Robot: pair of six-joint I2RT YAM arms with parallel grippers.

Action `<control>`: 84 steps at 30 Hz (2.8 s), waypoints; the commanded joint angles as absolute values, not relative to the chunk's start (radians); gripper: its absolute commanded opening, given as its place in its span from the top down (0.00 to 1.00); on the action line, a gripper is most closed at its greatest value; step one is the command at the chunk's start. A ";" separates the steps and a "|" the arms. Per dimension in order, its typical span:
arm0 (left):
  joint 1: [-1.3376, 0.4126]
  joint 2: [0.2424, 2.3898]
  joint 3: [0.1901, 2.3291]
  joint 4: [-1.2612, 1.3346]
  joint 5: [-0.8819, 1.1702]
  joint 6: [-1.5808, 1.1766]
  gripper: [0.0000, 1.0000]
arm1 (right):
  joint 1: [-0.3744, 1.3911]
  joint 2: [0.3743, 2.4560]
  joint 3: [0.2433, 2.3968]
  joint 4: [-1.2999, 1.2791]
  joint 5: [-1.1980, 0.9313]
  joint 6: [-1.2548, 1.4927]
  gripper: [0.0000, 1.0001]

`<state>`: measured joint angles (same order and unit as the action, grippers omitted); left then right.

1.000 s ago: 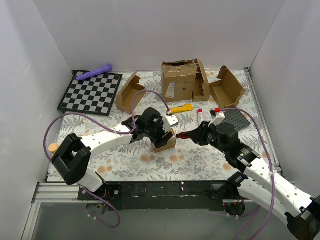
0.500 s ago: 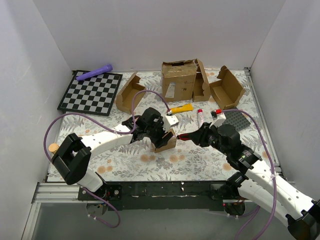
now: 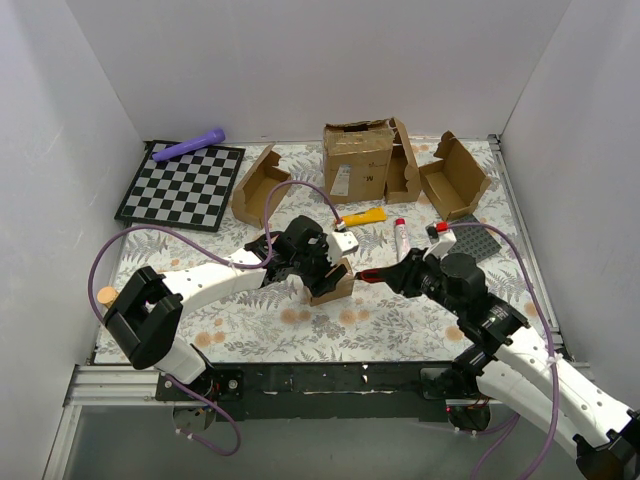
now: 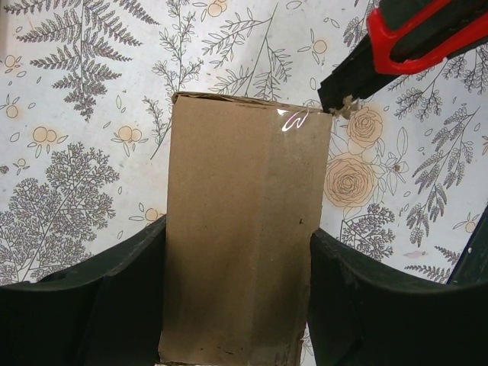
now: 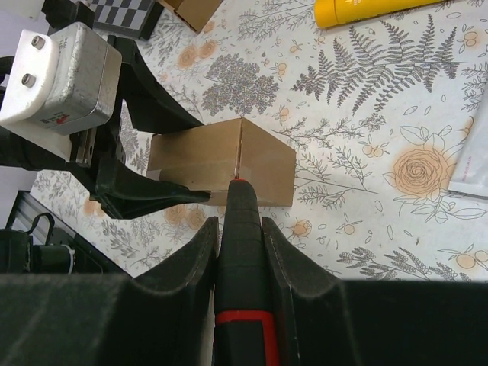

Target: Unpack the express box

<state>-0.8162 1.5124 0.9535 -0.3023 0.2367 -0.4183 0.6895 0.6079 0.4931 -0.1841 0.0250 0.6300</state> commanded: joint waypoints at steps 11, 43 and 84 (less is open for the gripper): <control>-0.798 1.523 0.916 -0.333 0.127 -0.423 1.00 | 0.715 0.578 0.548 -0.328 -0.035 0.629 0.99; -0.804 1.127 0.890 -0.115 -0.118 -0.665 0.04 | 0.713 0.732 0.660 -0.275 0.106 0.526 0.99; -0.804 1.362 0.822 -0.275 -0.117 -1.146 0.89 | 0.741 1.316 0.925 -0.118 -0.029 0.437 0.99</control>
